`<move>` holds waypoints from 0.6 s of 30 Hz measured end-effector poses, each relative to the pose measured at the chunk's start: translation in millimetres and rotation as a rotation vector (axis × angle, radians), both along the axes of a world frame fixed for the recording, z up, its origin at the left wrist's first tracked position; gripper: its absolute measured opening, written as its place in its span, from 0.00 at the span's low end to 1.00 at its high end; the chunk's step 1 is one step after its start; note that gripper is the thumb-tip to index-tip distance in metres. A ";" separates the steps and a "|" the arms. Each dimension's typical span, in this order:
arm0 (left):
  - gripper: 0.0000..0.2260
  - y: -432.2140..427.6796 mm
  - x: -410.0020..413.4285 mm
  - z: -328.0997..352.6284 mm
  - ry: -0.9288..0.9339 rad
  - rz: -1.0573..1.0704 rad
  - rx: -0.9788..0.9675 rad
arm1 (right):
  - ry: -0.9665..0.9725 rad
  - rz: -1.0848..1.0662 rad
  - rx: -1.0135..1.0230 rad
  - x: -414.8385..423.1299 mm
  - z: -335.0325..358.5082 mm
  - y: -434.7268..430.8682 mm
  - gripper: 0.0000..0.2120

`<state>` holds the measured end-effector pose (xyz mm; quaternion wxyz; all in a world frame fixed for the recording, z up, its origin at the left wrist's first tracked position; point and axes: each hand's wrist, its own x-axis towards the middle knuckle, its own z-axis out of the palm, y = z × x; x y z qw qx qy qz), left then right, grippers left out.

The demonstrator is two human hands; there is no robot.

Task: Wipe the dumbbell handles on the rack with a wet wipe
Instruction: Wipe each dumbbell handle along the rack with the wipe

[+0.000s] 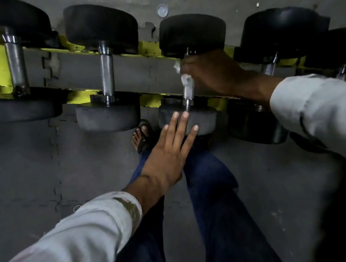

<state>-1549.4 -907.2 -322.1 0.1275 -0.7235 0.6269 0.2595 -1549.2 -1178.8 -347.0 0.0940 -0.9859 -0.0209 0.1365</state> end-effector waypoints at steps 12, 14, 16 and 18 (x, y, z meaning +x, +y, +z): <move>0.45 -2.6 -7.0 0.1 -0.073 -0.015 -0.012 | 0.064 -0.018 0.075 2.7 -8.4 15.5 0.11; 0.45 -3.4 -7.2 1.8 -0.067 -0.011 -0.010 | 0.155 0.259 0.124 -3.2 -10.2 30.1 0.09; 0.44 -3.1 -7.6 3.6 -0.066 -0.002 -0.010 | 0.175 0.235 -0.081 -2.0 -1.8 24.9 0.07; 0.42 -2.8 -9.0 4.7 -0.075 -0.007 0.002 | 0.087 0.021 -0.078 7.1 4.0 7.4 0.07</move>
